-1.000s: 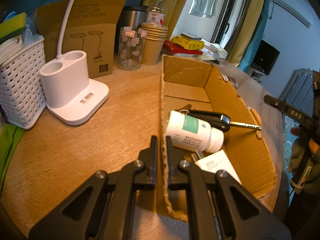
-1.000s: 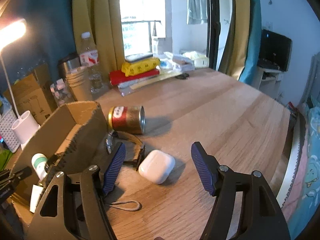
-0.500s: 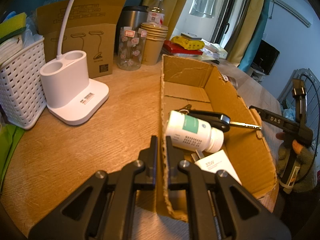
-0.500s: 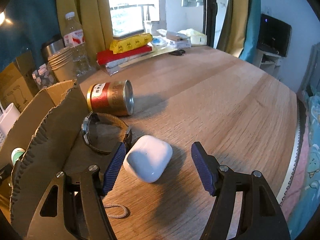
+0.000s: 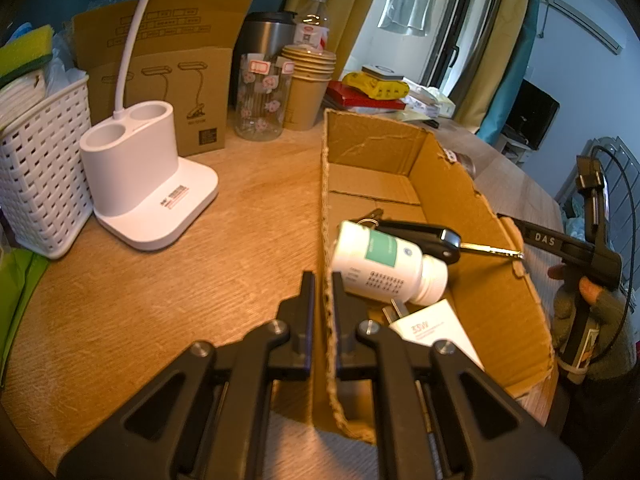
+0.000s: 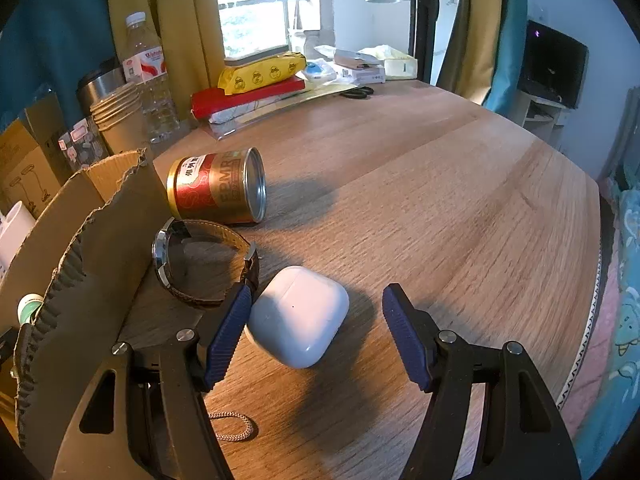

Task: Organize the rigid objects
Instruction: 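Grasp the white earbud case with the right gripper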

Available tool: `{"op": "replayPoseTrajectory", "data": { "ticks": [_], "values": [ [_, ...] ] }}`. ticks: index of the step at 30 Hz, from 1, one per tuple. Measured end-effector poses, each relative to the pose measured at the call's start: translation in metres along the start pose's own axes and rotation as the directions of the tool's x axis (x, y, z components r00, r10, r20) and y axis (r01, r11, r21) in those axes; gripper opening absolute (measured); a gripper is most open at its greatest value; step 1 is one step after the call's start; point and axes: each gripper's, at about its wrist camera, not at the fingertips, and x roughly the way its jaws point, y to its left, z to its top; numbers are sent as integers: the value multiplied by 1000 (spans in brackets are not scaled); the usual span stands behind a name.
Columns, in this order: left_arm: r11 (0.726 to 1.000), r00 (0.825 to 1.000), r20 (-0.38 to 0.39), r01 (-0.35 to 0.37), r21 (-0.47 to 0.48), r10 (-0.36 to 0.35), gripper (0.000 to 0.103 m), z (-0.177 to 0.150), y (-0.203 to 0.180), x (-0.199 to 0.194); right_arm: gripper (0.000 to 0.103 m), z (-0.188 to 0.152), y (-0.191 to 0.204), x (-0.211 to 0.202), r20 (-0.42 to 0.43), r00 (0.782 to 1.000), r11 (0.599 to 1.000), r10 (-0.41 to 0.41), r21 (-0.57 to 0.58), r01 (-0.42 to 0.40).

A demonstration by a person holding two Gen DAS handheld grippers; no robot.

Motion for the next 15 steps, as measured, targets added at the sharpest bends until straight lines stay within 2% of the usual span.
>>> {"op": "replayPoseTrajectory", "data": {
  "ticks": [6, 11, 15],
  "values": [
    [1000, 1000, 0, 0, 0, 0, 8, 0, 0, 0, 71, -6, -11, 2, -29, 998, 998, -63, 14, 63],
    [1000, 1000, 0, -1, 1, 1, 8, 0, 1, 0, 71, -2, -4, 4, -7, 997, 997, -73, -39, 72],
    [1000, 1000, 0, 0, 0, 0, 8, 0, 0, 0, 71, 3, -3, 13, -30, 997, 996, -70, -56, 68]
  ]
}}
